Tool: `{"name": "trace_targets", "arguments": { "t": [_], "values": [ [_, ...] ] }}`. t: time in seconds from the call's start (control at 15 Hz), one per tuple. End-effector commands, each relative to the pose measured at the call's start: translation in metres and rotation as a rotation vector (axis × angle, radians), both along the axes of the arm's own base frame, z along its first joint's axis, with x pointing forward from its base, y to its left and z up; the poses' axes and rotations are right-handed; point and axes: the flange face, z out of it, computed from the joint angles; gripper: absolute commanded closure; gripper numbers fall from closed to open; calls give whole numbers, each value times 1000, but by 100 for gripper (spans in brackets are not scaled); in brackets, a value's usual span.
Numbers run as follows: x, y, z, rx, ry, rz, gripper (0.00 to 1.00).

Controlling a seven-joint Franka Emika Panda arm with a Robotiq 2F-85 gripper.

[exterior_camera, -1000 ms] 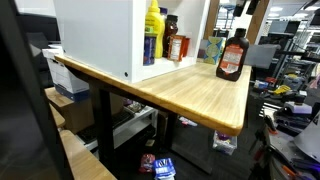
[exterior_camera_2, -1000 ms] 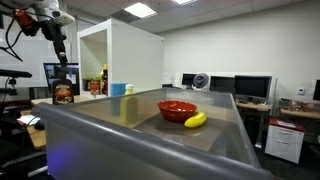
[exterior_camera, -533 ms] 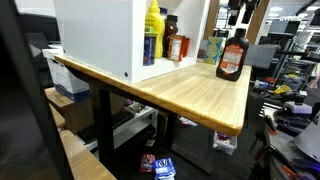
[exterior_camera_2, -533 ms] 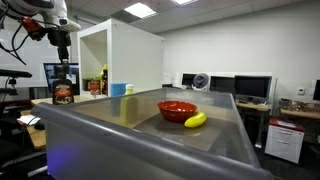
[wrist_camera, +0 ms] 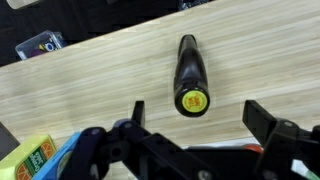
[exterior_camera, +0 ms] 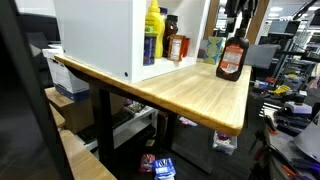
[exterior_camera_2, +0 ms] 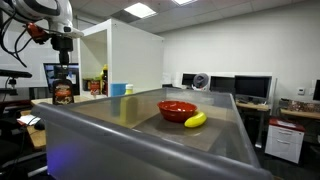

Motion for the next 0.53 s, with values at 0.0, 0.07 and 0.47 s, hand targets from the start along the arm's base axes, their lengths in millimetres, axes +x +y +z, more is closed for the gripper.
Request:
{"name": "trace_targets", "arguments": {
  "t": [0.0, 0.07, 0.47],
  "values": [
    [3, 3, -7, 39, 25, -18, 26],
    [3, 3, -8, 41, 28, -22, 29],
    [4, 4, -10, 51, 38, -45, 55]
  ]
}}
